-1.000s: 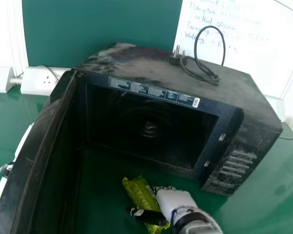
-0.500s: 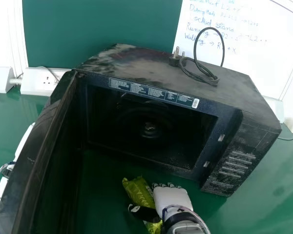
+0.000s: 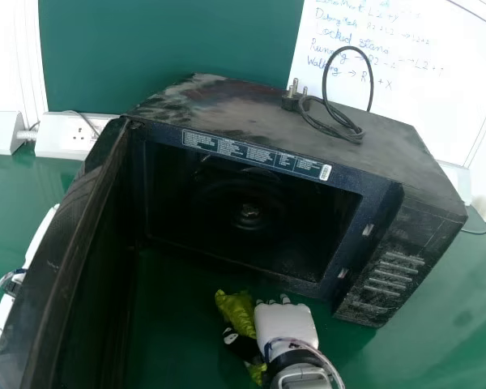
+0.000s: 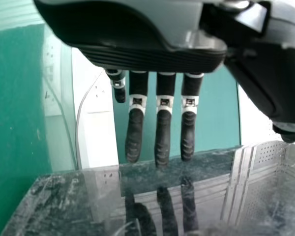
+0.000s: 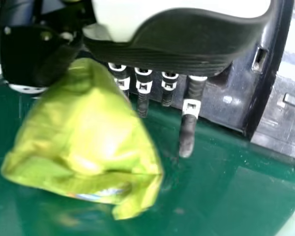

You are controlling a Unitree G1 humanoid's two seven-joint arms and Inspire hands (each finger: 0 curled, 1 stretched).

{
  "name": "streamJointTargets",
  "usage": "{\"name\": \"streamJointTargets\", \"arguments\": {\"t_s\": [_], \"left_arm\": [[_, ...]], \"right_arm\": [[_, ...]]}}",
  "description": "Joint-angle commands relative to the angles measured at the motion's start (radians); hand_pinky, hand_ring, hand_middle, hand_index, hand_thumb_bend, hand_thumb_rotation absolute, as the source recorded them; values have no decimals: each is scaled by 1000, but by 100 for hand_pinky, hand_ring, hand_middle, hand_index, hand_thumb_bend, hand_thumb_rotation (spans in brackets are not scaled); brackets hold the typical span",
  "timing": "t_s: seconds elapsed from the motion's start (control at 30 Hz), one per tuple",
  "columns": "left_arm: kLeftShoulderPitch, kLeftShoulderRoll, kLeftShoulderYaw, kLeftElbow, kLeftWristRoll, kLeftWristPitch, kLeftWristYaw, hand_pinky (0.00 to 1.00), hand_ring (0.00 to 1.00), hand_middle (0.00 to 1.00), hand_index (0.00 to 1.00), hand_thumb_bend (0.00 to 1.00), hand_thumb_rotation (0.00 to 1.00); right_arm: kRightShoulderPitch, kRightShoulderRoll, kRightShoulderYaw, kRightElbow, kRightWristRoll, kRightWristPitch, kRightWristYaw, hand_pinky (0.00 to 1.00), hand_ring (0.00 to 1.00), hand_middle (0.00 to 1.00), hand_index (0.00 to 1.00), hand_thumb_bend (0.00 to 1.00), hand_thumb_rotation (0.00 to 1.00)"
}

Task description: Put biscuit inside oven

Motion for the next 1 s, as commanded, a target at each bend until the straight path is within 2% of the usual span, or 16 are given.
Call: {"name": "streamJointTargets", "arguments": {"t_s": [0.0, 0.1, 0.37, 0.43, 0.57, 0.63, 0.77, 0.9, 0.93, 0.97], "left_arm": [[-3, -1, 1, 8, -11, -14, -5, 31, 35, 43, 49, 52, 7], [-3, -1, 1, 7, -6, -12, 1, 31, 35, 43, 49, 52, 7], [5, -3, -1, -15, -5, 6, 13, 31, 35, 42, 49, 52, 7], [7, -2, -2, -19, -4, 9, 14, 31, 35, 42, 49, 52, 7], [7, 0, -1, -16, 3, 5, 20, 31, 35, 43, 49, 52, 7], [5, 0, -1, -14, -1, 7, 18, 31, 36, 43, 49, 52, 7], [2, 1, -2, -9, -2, 6, 14, 31, 35, 43, 49, 52, 7], [2, -1, -2, -11, -9, 12, 9, 31, 35, 43, 49, 52, 7], [2, -3, -1, -14, -13, 18, 7, 31, 35, 42, 49, 52, 7], [2, -3, 0, -14, -17, 20, 5, 31, 35, 42, 49, 52, 7]], "right_arm": [[56, -8, -9, 39, 7, -11, 52, 16, 23, 47, 71, 56, 0], [57, -11, -10, 32, 6, -19, 52, 13, 20, 47, 75, 55, 0], [67, -13, -22, -12, 49, -38, 27, 10, 17, 47, 70, 56, 0], [67, -11, -27, -26, 55, -40, 20, 9, 17, 47, 71, 56, 0], [72, -2, -46, -63, 95, -36, -9, 10, 18, 47, 70, 56, 0], [71, 1, -58, -86, 115, -36, -21, 12, 22, 47, 69, 56, 0], [65, -9, -91, -116, 178, -39, -83, 8, 15, 47, 67, 56, 0], [27, -6, -119, -125, 197, -35, -88, 8, 17, 47, 66, 56, 0], [18, -5, -125, -126, 204, -35, -97, 8, 17, 47, 58, 54, 0], [11, -4, -131, -127, 211, -34, -107, 9, 17, 47, 54, 54, 0]]}}
